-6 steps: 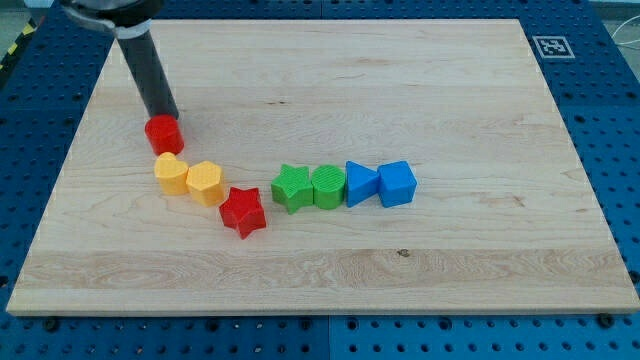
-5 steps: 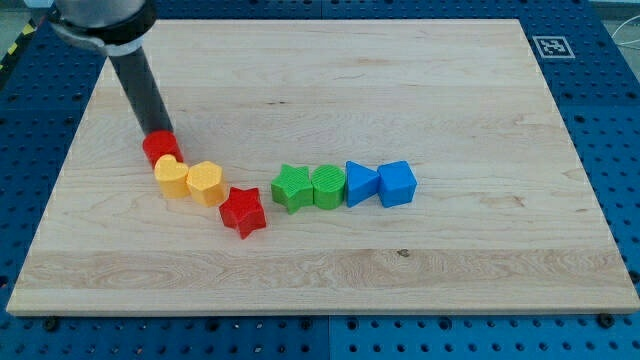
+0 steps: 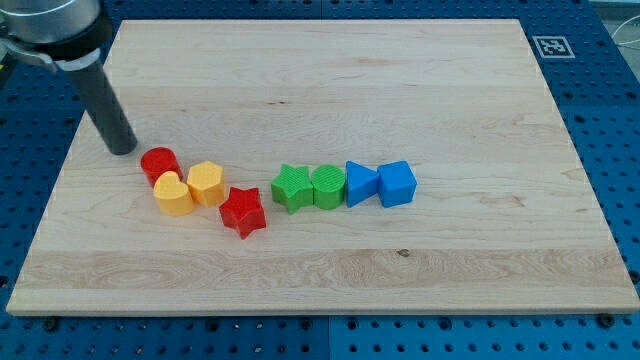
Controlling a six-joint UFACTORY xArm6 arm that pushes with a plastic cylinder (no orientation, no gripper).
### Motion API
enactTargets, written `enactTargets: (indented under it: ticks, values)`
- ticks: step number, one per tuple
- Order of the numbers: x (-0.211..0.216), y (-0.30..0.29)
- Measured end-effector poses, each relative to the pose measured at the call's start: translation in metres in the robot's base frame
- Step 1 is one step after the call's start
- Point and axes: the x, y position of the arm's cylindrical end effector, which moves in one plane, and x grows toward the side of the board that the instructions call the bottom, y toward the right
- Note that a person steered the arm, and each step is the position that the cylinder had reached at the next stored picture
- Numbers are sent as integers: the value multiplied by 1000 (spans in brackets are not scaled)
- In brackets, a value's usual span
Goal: Move your arm towards the bottom left
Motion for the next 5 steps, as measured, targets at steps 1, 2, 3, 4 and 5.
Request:
enactTargets:
  ticks: [1,2,3,4,5]
  values:
    - [9,-18]
    - [34,-21]
    - [70,-21]
    - [110,-21]
    - [147,-17]
